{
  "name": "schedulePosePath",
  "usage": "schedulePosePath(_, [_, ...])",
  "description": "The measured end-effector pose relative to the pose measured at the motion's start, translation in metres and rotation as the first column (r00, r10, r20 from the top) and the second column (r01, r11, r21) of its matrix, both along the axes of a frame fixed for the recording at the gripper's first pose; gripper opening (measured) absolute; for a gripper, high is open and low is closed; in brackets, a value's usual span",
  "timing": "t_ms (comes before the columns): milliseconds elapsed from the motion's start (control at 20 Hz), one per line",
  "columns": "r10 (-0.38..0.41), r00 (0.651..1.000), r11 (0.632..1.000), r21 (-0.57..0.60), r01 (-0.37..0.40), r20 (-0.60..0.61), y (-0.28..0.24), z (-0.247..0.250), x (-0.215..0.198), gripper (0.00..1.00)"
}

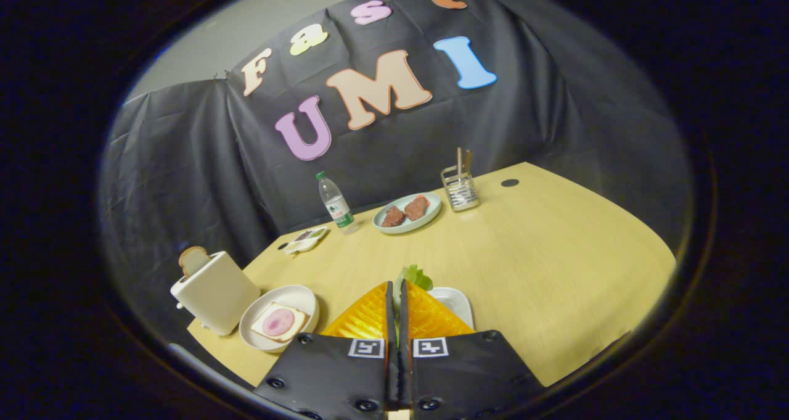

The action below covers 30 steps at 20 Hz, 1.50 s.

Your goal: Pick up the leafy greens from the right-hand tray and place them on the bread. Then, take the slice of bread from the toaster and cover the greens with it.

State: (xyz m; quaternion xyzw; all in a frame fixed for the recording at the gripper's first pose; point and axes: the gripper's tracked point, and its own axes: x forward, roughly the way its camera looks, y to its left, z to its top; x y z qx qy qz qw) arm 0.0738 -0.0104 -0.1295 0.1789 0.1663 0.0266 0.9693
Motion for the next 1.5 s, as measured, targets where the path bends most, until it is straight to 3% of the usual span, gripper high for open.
schedulePosePath(150, [0.024,0.999,1.000,-0.019,-0.023,0.032,0.021,0.017,0.000,0.03])
schedulePosePath(400, [0.127,0.989,0.992,-0.004,-0.127,0.074,0.093,0.043,-0.001,0.03])
schedulePosePath(650, [0.262,0.961,0.964,0.027,-0.265,0.089,0.188,0.057,0.003,0.03])
schedulePosePath(900, [0.332,0.941,0.942,0.027,-0.334,0.071,0.259,0.054,0.007,0.03])
schedulePosePath(1200, [0.343,0.939,0.939,0.045,-0.342,-0.012,0.295,0.024,0.015,0.03])
schedulePosePath(1500, [0.244,0.961,0.967,-0.041,-0.251,-0.128,0.264,-0.024,0.031,0.03])
